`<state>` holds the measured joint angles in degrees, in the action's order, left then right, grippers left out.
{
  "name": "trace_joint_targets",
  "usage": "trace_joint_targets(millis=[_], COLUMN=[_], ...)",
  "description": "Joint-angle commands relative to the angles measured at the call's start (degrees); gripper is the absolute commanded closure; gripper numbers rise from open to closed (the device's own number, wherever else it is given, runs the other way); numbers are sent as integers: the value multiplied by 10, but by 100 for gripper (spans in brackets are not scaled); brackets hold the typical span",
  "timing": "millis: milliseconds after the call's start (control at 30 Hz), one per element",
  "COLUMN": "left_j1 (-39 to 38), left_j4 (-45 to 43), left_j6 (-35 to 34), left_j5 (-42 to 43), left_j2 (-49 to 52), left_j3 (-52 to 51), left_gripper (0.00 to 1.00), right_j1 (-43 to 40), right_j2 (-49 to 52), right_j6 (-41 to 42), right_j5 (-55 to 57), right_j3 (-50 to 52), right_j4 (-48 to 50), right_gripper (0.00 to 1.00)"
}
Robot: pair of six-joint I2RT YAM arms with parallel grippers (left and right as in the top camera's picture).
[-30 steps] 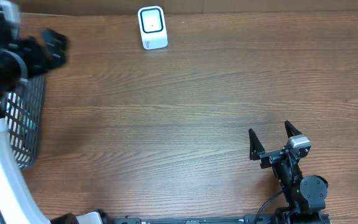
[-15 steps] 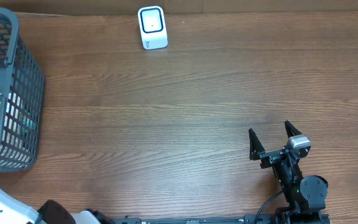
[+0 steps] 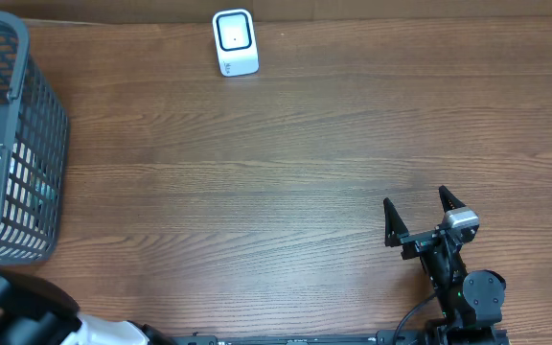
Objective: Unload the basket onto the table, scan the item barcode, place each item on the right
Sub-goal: 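Swing the left gripper over to the grey basket, then grasp the clear plastic bag in the basket with the left gripper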
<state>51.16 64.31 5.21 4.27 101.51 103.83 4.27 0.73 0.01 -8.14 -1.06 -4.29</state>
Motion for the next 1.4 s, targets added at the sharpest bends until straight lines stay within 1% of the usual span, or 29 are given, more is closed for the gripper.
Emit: trace_joint_targets(millis=[0, 67, 133, 333, 533, 600, 800, 967, 1133, 1267, 1367], left_j1=[2, 2, 2, 3, 4, 6, 18, 28, 33, 31, 29], left_j4=[-5, -5, -5, -9, -31, -33, -54, -72, -75, -71, -70], left_j6=[110, 144, 162, 191, 219, 220, 220, 220, 214, 209, 209], left_j5=[86, 107, 108, 108, 97, 85, 89, 87, 89, 110, 125], left_j2=[47, 73, 99, 154, 178, 188, 200, 204, 229, 256, 264], left_j3=[-5, -5, -5, -5, -5, -5, -5, -6, -6, -6, -6], left_gripper=[0, 1, 0, 3, 0, 2, 3, 0, 0, 0, 3], right_j1=[2, 2, 2, 2, 2, 2, 2, 2, 2, 2, 2], right_j2=[-6, -6, -6, -6, -6, -6, -6, -6, -6, -6, -6], right_j6=[2, 2, 2, 2, 2, 2, 2, 2, 2, 2, 2], right_j5=[0, 0, 0, 0, 0, 0, 0, 0, 0, 0, 0], right_j3=[6, 6, 6, 6, 6, 6, 6, 6, 6, 6, 6], right_j4=[3, 3, 3, 3, 3, 3, 3, 3, 3, 3, 3], right_gripper=[0, 0, 0, 0, 0, 0, 0, 0, 0, 0, 1])
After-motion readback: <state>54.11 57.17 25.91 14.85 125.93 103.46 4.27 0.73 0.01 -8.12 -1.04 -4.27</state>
